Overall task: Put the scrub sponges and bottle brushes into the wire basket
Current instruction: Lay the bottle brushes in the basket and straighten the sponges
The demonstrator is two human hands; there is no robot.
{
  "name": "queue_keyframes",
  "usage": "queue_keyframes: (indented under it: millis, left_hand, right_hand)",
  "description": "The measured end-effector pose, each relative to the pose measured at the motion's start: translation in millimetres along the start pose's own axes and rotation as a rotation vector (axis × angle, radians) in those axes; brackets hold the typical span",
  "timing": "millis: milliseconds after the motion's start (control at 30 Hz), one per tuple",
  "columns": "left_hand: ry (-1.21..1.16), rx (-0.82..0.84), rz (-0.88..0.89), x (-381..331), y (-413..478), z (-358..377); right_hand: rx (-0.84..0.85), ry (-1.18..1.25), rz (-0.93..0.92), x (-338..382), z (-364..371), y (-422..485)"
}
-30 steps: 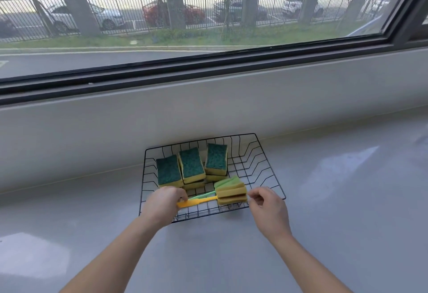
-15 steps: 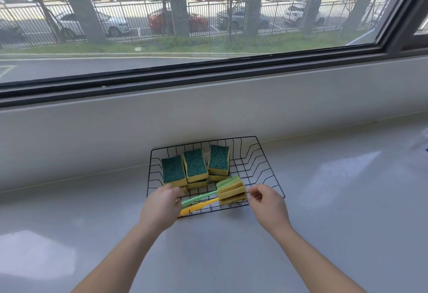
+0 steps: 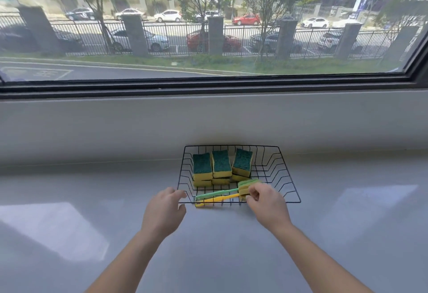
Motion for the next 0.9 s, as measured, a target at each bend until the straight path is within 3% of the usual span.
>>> queue_keyframes:
  millis: [267, 900]
  left_hand:
    - [-0.074, -0.134, -0.173, 71.1, -84.8, -22.8]
    - [-0.117, -0.237, -0.664, 252.3, -304.1, -27.4]
  right_hand:
    - [0.138, -0.059, -0.153, 73.3, 46.9, -9.7]
    - [0.526, -0.064, -0.516, 289.3, 229.4, -78.9]
Point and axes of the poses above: each hand's wrist, its own y-axis towards the middle knuckle, its own z-axis out of the palm, x = y × z, the point moved 10 cm from there along y, towards the middle knuckle, and after that the axes turned 14 degrees about x, right-handed, at the moved point
